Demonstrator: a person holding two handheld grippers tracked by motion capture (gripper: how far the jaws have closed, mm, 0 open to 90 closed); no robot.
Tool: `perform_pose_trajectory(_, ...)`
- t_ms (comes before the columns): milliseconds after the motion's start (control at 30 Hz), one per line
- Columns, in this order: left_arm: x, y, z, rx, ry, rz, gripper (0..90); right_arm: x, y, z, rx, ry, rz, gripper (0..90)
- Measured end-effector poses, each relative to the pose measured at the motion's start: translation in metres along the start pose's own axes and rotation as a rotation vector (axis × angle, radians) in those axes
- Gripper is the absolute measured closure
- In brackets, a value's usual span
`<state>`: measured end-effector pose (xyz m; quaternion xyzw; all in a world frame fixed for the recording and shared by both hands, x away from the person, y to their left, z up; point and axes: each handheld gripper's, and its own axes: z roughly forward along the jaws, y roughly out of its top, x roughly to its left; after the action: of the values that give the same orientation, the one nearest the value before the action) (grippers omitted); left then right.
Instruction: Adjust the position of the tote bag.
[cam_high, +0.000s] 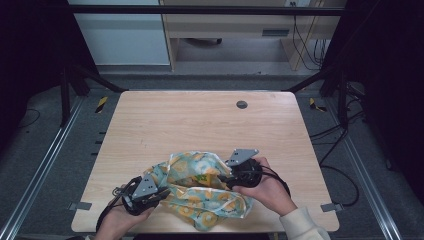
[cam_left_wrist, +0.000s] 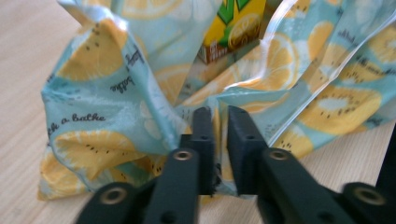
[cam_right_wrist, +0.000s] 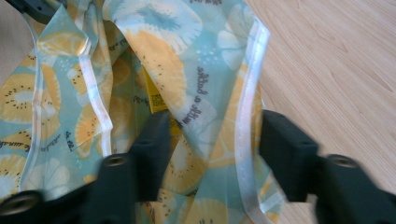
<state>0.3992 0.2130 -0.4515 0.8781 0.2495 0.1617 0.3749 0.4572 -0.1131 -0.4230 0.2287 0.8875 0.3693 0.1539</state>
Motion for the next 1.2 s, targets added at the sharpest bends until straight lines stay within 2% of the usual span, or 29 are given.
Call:
perform_pose_trajectory(33, -0.001, 0.003, -0.002, -0.018, 0.004, -0.007, 71.5, 0.000, 0.000, 0.000, 0.001, 0.003, -0.001, 54.1)
perform_pose_trajectory(67, -0.002, 0.005, -0.003, -0.031, 0.006, -0.001, 65.7, 0.001, 0.001, 0.001, 0.009, 0.009, -0.004, 65.7)
perform_pose_trajectory(100, -0.004, 0.008, -0.005, -0.044, 0.006, 0.003, 63.2, 0.002, 0.001, 0.001, 0.005, 0.013, -0.011, 71.8)
perform_pose_trajectory(200, -0.008, 0.018, -0.014, -0.093, 0.006, 0.005, 54.0, 0.004, 0.004, -0.002, -0.003, 0.022, -0.014, 83.0)
perform_pose_trajectory(267, -0.012, 0.027, -0.020, -0.132, -0.017, 0.011, 52.4, 0.005, 0.006, -0.005, -0.007, 0.022, -0.020, 84.9)
perform_pose_trajectory(433, -0.025, 0.046, -0.024, -0.164, -0.032, 0.056, 48.6, 0.005, 0.011, -0.013, -0.022, 0.027, -0.024, 87.0)
perform_pose_trajectory(533, -0.029, 0.055, -0.021, -0.133, -0.025, 0.080, 46.1, 0.004, 0.012, -0.015, -0.031, 0.031, -0.013, 87.7)
perform_pose_trajectory(700, -0.032, 0.060, -0.022, -0.156, -0.025, 0.072, 45.2, 0.005, 0.012, -0.015, -0.037, 0.036, -0.005, 87.9)
perform_pose_trajectory(767, -0.032, 0.065, -0.030, -0.176, 0.024, 0.086, 45.3, 0.005, 0.012, -0.015, -0.037, 0.040, -0.003, 88.0)
perform_pose_trajectory(800, -0.030, 0.067, -0.036, -0.184, 0.036, 0.076, 45.5, 0.004, 0.013, -0.016, -0.034, 0.037, -0.001, 88.0)
perform_pose_trajectory(900, -0.026, 0.071, -0.048, -0.200, 0.029, 0.051, 45.4, 0.004, 0.013, -0.016, -0.035, 0.037, 0.000, 88.1)
perform_pose_trajectory(933, -0.026, 0.071, -0.047, -0.198, 0.011, 0.046, 45.4, 0.004, 0.014, -0.016, -0.037, 0.038, 0.002, 88.1)
perform_pose_trajectory(967, -0.027, 0.072, -0.043, -0.195, -0.024, 0.041, 45.3, 0.004, 0.014, -0.016, -0.041, 0.041, 0.005, 88.1)
perform_pose_trajectory(1067, -0.034, 0.076, -0.025, -0.181, -0.071, 0.069, 45.0, 0.003, 0.018, -0.017, -0.048, 0.037, 0.013, 88.2)
perform_pose_trajectory(1200, -0.038, 0.076, 0.012, -0.091, -0.128, 0.111, 39.1, 0.003, 0.021, -0.018, -0.061, 0.038, 0.016, 88.3)
